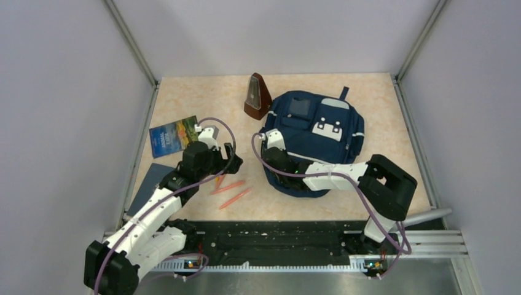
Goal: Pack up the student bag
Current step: Adjust the student bag at the center of the board.
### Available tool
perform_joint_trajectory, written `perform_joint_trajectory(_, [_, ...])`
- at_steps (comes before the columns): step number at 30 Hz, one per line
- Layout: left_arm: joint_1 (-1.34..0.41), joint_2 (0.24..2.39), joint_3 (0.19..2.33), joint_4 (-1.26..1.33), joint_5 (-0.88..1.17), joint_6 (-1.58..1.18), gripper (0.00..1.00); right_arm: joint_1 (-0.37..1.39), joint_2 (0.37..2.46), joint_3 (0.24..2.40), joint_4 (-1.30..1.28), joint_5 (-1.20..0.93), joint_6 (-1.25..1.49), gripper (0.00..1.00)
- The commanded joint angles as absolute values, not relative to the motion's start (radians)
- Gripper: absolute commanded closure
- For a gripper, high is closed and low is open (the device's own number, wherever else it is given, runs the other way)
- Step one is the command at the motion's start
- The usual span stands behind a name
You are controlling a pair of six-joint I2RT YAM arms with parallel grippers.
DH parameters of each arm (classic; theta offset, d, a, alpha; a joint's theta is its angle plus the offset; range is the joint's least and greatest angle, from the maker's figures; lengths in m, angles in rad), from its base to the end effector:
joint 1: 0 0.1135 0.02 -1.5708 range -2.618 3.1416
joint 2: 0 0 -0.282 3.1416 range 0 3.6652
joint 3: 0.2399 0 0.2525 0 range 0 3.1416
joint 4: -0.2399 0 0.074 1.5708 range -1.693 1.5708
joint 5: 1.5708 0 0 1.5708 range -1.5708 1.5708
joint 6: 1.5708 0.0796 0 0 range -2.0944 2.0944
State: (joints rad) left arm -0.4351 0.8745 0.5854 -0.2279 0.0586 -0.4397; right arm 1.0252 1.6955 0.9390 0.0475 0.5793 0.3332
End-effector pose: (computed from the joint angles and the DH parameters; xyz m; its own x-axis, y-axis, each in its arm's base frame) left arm 0.2018 -0.0990 0.2416 -0.6043 -0.1877 -0.7743 0.2317 0.8884 -0.3962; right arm 0.2351 0.3034 0.1770 -0.4827 -0.2677 -0.8338 -0.3617 0.9281 -0.0886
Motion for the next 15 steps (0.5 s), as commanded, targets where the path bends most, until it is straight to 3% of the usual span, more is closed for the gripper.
perform_joint_trajectory(1, [-0.433, 0.878, 0.543, -0.102, 0.126, -0.446, 0.16, 1.042, 1.635, 0.893, -0.062, 0.66, 0.352, 1.0])
perform_joint_trajectory(15, [-0.555, 1.009, 0.477, 0.179, 0.319, -0.474, 0.22, 1.016, 1.258, 0.69, -0.364, 0.897, 0.481, 1.0])
